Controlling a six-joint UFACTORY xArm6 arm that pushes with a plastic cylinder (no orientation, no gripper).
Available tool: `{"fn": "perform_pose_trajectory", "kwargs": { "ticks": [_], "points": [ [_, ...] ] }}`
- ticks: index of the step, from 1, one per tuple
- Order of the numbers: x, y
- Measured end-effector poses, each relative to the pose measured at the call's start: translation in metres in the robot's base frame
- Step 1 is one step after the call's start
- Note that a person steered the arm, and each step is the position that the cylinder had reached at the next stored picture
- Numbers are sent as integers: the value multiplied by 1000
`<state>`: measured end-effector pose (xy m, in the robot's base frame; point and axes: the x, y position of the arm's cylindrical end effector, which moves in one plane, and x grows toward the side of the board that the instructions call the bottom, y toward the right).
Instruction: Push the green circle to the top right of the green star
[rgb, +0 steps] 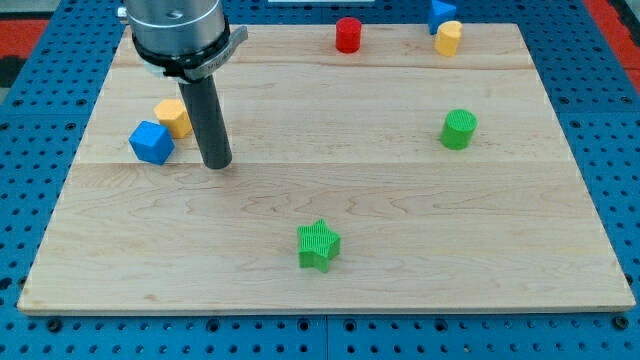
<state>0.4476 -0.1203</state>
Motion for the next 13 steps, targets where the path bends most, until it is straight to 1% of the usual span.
{"fn": "perform_pose_trajectory", "kwargs": {
  "ticks": [1, 3, 5, 6, 7, 8, 9, 10, 11, 12, 13],
  "points": [
    [20, -18],
    [31, -55],
    [32, -139],
    [32, -135],
    [31, -112],
    [7, -64],
    [-3, -5],
    [-3, 20],
    [-12, 76],
    [-59, 171],
    [-93, 233]
  ]
}}
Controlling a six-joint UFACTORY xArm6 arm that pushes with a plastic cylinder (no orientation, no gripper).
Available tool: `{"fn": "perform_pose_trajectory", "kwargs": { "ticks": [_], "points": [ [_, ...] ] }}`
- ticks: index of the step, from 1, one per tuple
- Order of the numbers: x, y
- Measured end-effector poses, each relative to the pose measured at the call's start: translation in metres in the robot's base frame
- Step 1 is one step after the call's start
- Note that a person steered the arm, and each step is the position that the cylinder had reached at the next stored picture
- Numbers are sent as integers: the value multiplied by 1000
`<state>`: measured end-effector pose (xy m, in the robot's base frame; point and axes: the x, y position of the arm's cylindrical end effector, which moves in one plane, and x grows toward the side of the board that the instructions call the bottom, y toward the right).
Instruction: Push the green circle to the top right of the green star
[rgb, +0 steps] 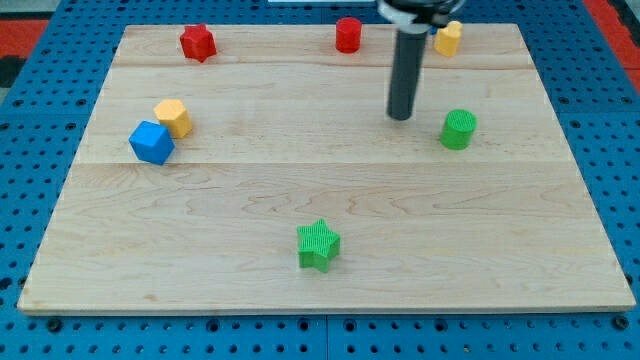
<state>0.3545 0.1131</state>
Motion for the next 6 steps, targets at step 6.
{"fn": "perform_pose_trajectory", "kwargs": {
  "ticks": [6],
  "points": [
    [41, 50]
  ]
}}
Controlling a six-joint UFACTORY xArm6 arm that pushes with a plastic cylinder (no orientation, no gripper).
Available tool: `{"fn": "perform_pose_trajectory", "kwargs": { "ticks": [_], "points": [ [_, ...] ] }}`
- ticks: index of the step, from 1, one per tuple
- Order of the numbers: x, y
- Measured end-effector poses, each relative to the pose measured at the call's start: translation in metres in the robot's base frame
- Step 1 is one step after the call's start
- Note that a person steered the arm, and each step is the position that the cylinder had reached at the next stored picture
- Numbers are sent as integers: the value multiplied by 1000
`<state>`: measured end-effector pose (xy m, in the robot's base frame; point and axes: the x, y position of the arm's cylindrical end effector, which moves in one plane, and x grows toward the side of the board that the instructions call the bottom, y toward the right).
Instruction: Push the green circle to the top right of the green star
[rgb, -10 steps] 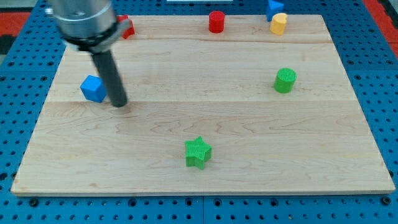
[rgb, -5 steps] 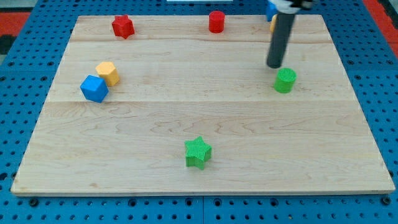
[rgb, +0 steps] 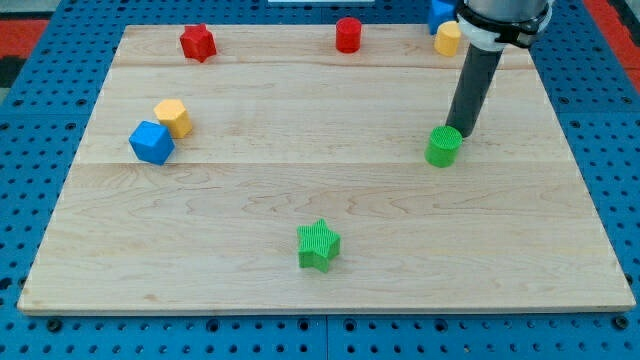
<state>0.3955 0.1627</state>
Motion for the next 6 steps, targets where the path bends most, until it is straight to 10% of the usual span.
{"fn": "perform_pose_trajectory", "kwargs": {
  "ticks": [2, 6],
  "points": [
    [26, -3],
    [87, -222]
  ]
}}
